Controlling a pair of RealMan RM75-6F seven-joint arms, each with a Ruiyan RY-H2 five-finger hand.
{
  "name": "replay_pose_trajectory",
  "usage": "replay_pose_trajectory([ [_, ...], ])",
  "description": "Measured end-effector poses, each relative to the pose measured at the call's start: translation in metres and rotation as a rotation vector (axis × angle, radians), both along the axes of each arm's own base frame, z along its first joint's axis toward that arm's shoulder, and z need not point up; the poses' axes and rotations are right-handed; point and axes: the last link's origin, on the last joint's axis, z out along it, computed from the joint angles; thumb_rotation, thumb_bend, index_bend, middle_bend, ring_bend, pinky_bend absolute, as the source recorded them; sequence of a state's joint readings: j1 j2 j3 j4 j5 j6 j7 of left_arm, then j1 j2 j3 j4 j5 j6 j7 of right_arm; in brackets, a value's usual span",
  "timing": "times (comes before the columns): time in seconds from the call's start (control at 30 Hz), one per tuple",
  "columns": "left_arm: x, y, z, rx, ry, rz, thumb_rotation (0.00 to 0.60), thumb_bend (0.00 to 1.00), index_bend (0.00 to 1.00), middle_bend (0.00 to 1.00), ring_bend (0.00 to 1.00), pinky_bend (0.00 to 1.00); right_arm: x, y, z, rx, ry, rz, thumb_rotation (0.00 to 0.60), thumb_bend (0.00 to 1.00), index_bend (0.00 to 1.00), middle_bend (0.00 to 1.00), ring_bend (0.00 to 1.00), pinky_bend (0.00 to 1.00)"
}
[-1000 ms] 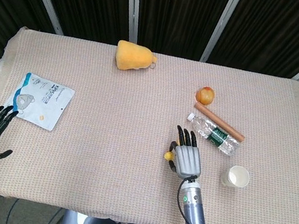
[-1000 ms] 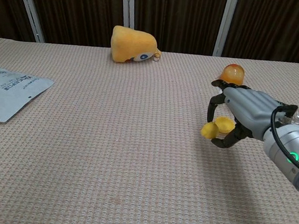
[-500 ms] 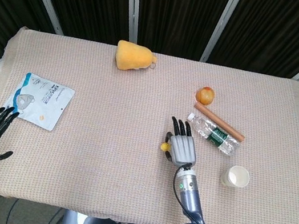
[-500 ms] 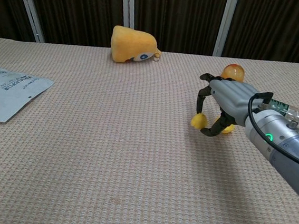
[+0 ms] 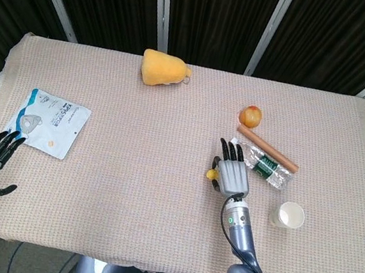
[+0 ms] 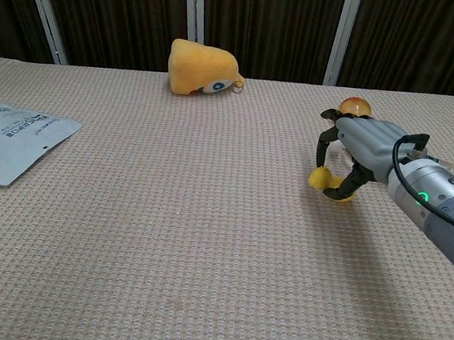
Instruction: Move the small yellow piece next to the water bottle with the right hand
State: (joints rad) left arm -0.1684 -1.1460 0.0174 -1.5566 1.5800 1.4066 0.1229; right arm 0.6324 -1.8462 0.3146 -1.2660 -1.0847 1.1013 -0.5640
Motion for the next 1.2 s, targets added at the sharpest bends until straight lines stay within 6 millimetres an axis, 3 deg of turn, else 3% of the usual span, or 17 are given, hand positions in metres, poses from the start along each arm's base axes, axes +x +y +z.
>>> replay_pose_trajectory([
  [0.83,0.001,0.001,-0.001,-0.016,-0.01,0.008,0.6,0.0,0.0,0.0,0.0,0.16,-0.017,-0.012,-0.006,0.019,0.006,-0.039,0.6,0.21,0.51,0.0,0.0,0.0],
  [1.2,0.001,0.001,-0.002,-0.019,-0.011,0.007,0.6,0.0,0.0,0.0,0.0,0.16,-0.026,-0.019,0.001,0.009,0.013,-0.049,0.6,0.21,0.51,0.0,0.0,0.0],
])
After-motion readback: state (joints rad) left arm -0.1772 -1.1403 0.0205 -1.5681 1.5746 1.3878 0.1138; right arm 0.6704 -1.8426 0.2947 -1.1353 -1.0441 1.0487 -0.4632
